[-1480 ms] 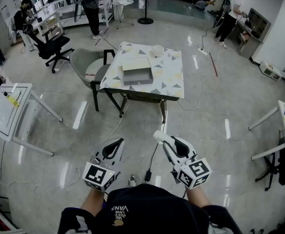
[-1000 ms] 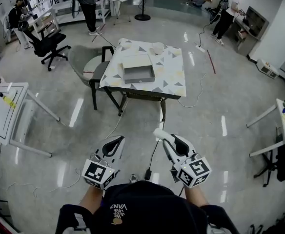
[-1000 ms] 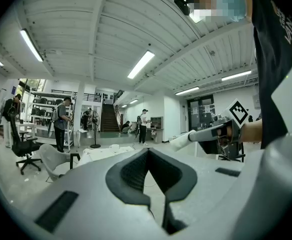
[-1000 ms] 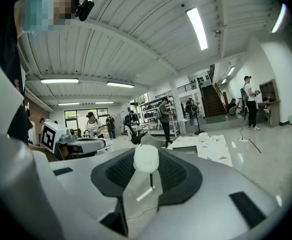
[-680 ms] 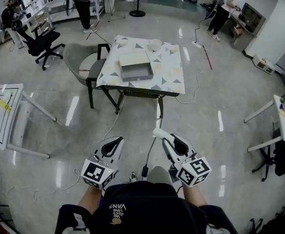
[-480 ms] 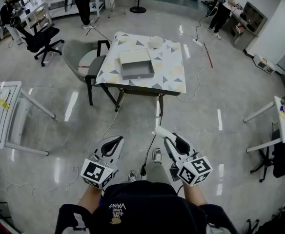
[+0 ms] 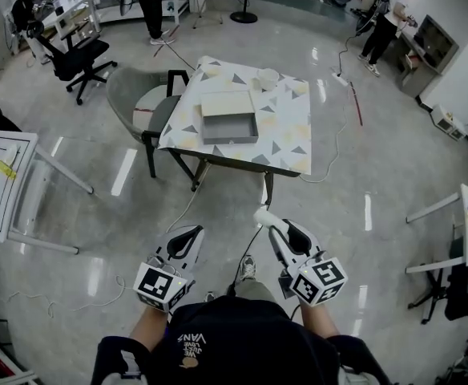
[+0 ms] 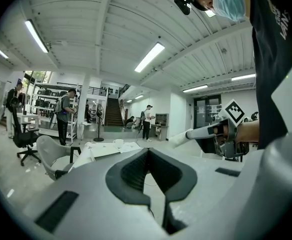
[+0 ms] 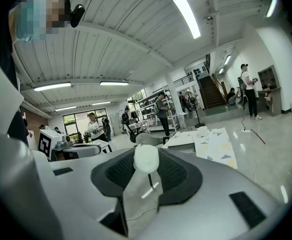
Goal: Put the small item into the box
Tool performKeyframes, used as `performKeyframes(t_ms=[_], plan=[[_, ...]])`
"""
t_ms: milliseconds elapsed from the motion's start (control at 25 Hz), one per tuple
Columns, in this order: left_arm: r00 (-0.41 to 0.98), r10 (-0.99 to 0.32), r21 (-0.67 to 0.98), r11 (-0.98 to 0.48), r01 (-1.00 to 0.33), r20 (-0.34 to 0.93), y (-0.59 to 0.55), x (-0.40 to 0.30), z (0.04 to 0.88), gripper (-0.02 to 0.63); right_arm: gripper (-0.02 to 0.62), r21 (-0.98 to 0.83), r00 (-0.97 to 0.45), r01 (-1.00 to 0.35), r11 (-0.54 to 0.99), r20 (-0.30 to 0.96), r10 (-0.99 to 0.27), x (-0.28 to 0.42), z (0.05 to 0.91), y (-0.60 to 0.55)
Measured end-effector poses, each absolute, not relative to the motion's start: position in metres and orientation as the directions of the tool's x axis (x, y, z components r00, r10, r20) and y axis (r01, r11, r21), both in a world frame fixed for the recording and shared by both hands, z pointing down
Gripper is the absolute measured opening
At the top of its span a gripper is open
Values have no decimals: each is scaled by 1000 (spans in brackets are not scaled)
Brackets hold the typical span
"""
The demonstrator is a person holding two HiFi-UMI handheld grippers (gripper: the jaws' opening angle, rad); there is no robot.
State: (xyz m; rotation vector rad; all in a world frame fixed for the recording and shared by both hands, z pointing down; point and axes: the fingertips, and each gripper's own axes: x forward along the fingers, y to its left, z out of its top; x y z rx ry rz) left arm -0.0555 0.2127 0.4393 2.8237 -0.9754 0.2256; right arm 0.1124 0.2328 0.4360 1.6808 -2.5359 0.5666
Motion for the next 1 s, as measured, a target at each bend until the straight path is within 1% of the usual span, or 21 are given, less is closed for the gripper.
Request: performKeyframes(t_ms=[280, 680, 1000], plan=[[741, -645, 62, -745, -665, 187, 165, -8, 434, 6, 129, -268, -478, -870, 414, 252, -841, 151, 443, 174], [651, -736, 65, -651, -756, 186, 124, 41, 439, 6, 129, -292, -585, -806, 515, 258, -769, 196, 455, 111], [618, -754, 81, -618, -782, 220, 106, 50, 452, 6, 129, -322, -596, -796, 513, 271, -755, 211, 470, 78]])
